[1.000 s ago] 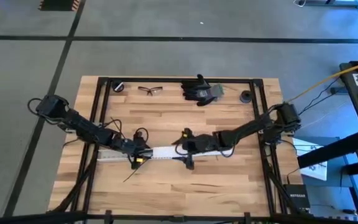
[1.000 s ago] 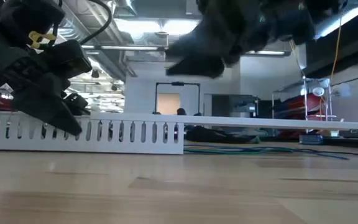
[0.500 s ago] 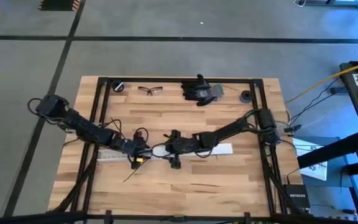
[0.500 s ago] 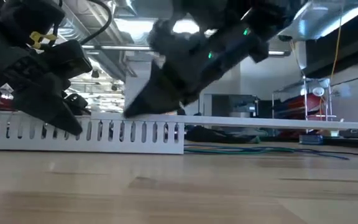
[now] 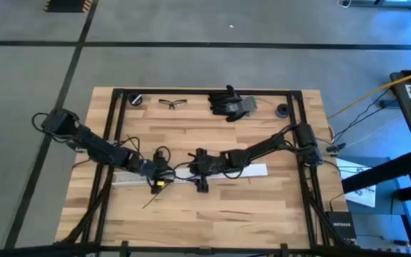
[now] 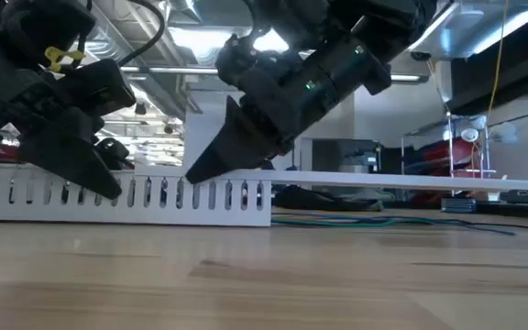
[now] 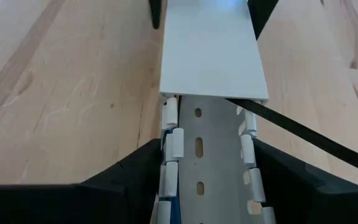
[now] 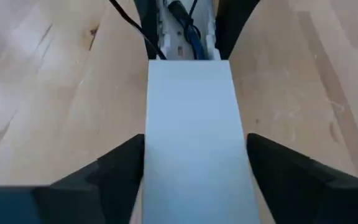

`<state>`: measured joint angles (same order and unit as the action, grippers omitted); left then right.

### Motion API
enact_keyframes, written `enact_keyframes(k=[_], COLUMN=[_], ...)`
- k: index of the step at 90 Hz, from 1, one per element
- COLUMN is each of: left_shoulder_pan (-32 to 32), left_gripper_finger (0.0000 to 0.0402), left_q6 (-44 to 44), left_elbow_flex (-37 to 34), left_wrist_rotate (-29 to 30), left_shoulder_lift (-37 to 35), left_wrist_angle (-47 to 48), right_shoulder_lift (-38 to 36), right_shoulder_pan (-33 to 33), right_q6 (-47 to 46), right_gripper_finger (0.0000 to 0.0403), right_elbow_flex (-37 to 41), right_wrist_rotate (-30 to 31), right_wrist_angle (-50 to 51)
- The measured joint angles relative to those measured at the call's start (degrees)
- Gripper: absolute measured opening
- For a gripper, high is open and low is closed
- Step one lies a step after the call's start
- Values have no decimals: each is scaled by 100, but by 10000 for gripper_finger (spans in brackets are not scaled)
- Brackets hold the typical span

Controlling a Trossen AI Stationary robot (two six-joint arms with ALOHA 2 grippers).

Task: Ziptie cables
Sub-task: Close the white cable duct

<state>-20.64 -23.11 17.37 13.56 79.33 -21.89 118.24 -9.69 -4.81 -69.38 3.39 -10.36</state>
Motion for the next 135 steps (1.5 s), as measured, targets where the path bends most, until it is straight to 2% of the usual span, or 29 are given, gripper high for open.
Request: enact_keyframes(k=[7, 48, 58, 75, 86, 99, 135], left_shoulder_pan=[0, 0, -2, -41, -59, -129, -162], left_gripper_finger=[208, 208, 208, 208, 208, 208, 216], left_q6=[-2, 98, 123, 278, 279, 307, 100], left_elbow_flex=[0, -7, -9, -33, -31, -31, 0], left_wrist_rotate=[0, -29, -55, -161, -146, -26, -82], left_shoulder_lift=[0, 7, 7, 186, 275, 219, 202], left_wrist_angle=[-2, -286, -319, -300, -339, -338, -130], right_shoulder_lift=[0, 16, 238, 797, 892, 850, 861], right_shoulder_pan=[0, -4, -4, -15, -17, -24, -28], right_q6=[19, -248, -311, -353, -245, -224, -654], right_gripper_finger=[206, 214, 211, 214, 216, 216, 217], right_elbow_flex=[1, 13, -103, -881, -1132, -1224, -1213], right_wrist_rotate=[3, -23, -154, -312, -294, -37, 96], right_wrist_angle=[3, -416, -735, -272, 26, 439, 486])
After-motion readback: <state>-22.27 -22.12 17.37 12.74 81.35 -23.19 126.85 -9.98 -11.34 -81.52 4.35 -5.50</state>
